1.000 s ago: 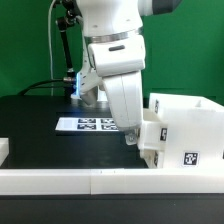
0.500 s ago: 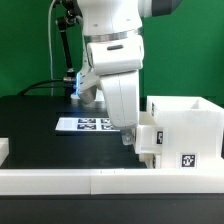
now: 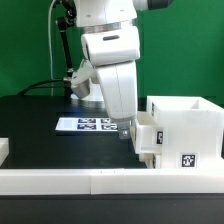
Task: Assemble drawer
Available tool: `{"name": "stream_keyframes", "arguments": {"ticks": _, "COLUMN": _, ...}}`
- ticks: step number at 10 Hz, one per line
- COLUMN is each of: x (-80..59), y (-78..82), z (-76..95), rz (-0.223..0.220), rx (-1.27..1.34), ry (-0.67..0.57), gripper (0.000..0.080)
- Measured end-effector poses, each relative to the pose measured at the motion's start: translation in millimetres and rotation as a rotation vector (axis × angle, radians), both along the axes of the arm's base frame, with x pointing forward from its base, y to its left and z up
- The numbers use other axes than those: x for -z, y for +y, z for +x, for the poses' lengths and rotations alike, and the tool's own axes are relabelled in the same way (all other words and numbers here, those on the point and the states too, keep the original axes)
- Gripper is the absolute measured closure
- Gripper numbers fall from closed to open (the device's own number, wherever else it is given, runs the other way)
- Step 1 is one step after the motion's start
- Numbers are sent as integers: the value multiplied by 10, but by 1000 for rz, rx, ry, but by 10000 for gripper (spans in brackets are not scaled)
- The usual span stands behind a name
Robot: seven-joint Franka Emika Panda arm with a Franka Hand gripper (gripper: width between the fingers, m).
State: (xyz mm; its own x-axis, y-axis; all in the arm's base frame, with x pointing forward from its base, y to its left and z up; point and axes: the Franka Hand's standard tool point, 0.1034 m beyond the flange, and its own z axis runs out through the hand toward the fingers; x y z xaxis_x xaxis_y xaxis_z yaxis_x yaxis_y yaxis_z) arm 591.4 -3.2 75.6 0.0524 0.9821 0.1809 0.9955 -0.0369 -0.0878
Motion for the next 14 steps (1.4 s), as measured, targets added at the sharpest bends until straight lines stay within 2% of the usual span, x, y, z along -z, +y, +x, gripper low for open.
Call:
{"name": "stream_keyframes", "arguments": {"ticks": 3, "x": -15, "y": 123, "z": 10, "rz": -9, "rx": 32, "ry": 7, "gripper": 150}}
{"name": "stream_keyframes", "arguments": {"ticks": 7, "x": -33, "y": 148, "z": 28, "rz": -52, "rx": 59, "ry": -1, "gripper": 150}}
{"name": "stream_keyframes", "arguments": {"ticks": 14, "x": 26, "y": 70, "z": -13, "rz": -65, "rx": 127, "ry": 20, "gripper": 150}}
